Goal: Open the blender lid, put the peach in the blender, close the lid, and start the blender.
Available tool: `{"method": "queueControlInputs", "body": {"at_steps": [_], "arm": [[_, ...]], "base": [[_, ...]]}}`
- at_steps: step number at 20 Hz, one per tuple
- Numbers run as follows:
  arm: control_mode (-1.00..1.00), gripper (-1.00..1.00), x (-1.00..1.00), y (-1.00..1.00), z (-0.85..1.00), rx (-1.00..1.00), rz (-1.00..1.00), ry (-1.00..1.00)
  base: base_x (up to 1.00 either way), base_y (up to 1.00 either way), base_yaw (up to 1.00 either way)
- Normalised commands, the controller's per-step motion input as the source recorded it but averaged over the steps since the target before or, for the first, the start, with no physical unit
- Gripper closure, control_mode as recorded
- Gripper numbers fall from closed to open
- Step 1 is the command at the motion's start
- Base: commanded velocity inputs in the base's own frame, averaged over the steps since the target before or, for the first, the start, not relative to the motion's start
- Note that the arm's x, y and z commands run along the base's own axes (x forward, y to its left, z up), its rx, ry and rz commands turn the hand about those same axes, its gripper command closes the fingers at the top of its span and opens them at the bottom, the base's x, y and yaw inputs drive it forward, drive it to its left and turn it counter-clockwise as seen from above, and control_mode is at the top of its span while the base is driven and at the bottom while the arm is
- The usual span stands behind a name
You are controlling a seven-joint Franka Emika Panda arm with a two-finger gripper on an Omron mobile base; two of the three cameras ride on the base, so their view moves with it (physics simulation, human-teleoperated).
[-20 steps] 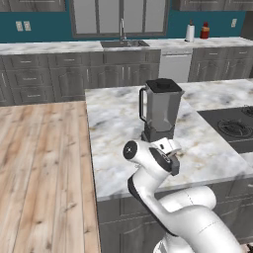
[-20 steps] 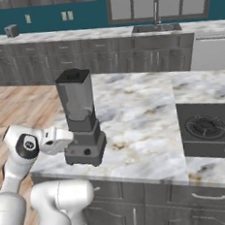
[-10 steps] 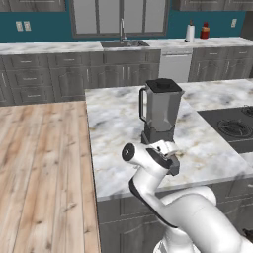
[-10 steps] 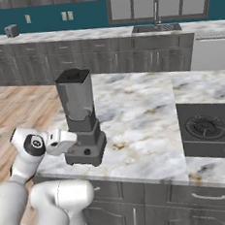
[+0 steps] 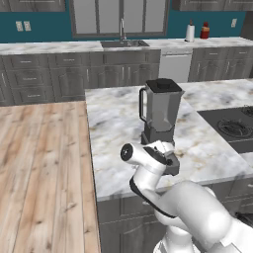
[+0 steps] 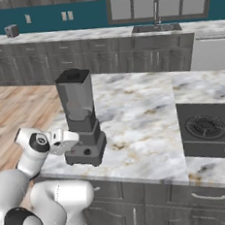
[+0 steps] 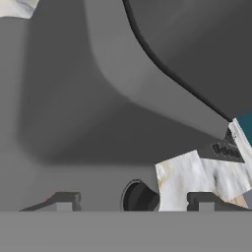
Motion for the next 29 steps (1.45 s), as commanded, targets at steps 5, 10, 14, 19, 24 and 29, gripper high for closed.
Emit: {"method": "queueControlInputs", "body": {"at_steps": [5,10,14,19,24,29], "arm": [[-1.00,-1.00,-0.02,-0.01,-0.51,0.00,0.00,0.00],[-1.00,-1.00,-0.13,0.00,-0.48,0.00,0.00,0.00],[-1.00,-1.00,-0.26,0.00,-0.27,0.00,-0.01,0.01],[-1.00,-1.00,-0.36,-0.03,-0.08,0.00,-0.03,0.06],[-1.00,-1.00,-0.20,-0.04,-0.03,0.00,-0.01,0.02],[-1.00,-1.00,-0.27,-0.11,0.41,0.00,-0.01,-0.12]], "base": [[0.00,0.00,0.00],[0.00,0.00,0.00],[0.00,0.00,0.00],[0.00,0.00,0.00],[0.00,0.00,0.00],[0.00,0.00,0.00]]}}
